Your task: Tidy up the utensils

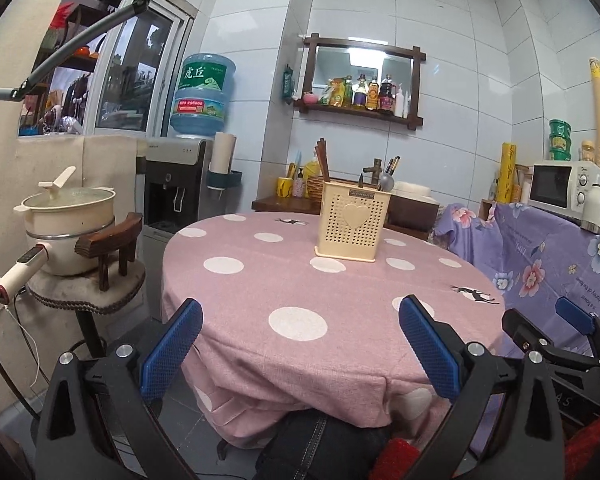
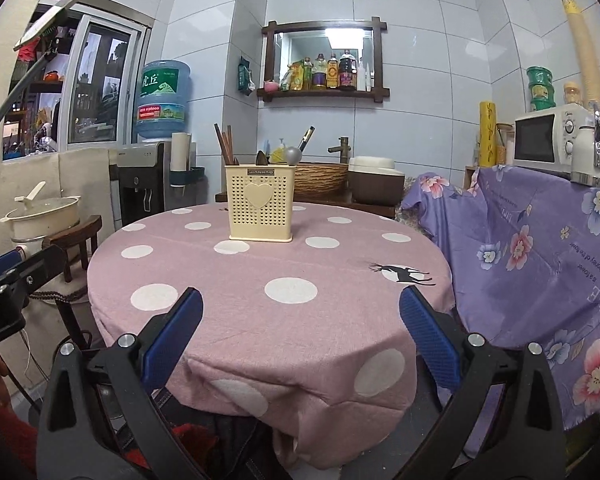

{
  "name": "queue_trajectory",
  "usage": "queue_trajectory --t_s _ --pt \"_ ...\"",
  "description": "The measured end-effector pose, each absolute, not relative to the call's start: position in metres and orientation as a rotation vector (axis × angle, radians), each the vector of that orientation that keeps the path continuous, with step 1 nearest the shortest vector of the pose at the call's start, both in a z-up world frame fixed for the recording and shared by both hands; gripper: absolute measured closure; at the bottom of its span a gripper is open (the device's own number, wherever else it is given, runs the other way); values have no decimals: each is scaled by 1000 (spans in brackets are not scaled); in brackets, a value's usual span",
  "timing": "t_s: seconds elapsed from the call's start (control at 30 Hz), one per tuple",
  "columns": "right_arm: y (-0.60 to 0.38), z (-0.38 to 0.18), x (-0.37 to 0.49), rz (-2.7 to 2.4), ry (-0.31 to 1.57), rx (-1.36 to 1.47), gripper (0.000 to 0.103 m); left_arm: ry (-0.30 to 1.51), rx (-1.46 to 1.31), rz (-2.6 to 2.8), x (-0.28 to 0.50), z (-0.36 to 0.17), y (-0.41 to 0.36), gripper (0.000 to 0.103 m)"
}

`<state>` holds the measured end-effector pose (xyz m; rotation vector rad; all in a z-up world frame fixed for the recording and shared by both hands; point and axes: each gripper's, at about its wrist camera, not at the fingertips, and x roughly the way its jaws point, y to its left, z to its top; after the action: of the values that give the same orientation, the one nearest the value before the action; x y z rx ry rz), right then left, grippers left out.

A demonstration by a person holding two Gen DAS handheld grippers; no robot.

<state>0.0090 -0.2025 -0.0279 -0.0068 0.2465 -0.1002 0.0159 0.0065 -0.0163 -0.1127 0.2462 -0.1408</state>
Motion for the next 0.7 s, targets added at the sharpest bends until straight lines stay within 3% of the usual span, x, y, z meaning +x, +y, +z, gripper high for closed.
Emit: queue_trajectory --t_s 0.7 --pt "-203 -24 4 -89 247 1 6 229 -101 -154 3 -13 3 5"
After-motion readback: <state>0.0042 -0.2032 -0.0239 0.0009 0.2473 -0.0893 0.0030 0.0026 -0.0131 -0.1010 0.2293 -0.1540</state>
